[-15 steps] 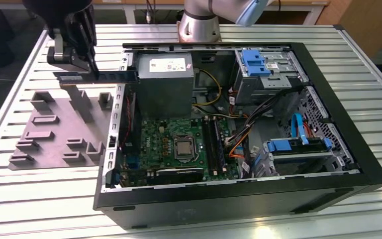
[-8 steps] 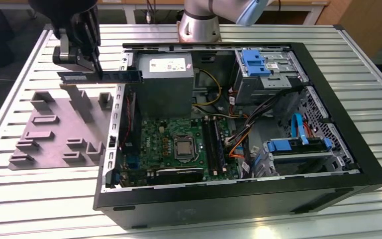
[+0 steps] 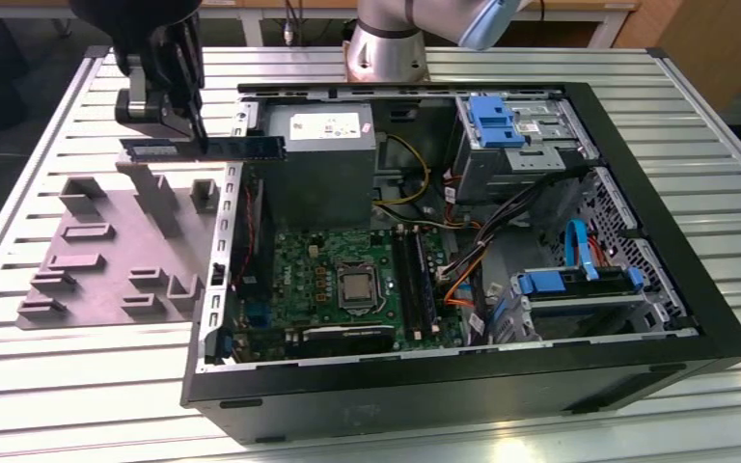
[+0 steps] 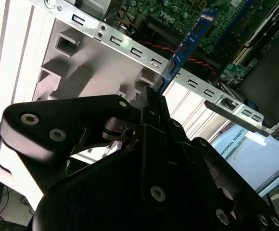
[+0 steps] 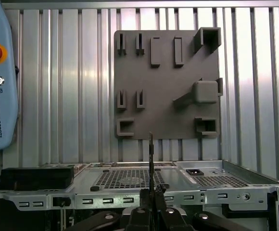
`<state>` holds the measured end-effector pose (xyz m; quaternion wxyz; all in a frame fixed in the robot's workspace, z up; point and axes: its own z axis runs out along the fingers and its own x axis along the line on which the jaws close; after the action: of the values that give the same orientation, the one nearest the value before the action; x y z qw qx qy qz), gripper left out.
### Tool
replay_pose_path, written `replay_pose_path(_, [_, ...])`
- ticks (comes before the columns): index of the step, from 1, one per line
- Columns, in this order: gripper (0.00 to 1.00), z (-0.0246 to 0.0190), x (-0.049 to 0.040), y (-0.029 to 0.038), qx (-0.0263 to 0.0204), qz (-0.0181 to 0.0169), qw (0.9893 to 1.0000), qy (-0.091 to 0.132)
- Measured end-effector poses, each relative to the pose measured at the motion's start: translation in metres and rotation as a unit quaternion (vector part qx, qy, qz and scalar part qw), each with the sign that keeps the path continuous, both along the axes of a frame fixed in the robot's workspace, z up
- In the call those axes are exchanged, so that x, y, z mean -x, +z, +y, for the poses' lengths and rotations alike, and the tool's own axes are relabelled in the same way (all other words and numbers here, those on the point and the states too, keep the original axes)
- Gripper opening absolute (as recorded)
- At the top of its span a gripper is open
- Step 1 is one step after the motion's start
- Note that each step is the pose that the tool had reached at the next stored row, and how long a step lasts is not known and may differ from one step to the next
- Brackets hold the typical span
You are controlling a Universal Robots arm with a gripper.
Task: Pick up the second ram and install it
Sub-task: 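Pick up the second ram and move it above second insertion slot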
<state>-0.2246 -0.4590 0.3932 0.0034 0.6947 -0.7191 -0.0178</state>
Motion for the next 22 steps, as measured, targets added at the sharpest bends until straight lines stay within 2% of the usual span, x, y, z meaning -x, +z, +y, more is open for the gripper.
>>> replay_pose_path(22, [0.14, 0.0000, -0.0216, 0.0001, 0.0000, 0.0000, 1.0000, 0.000])
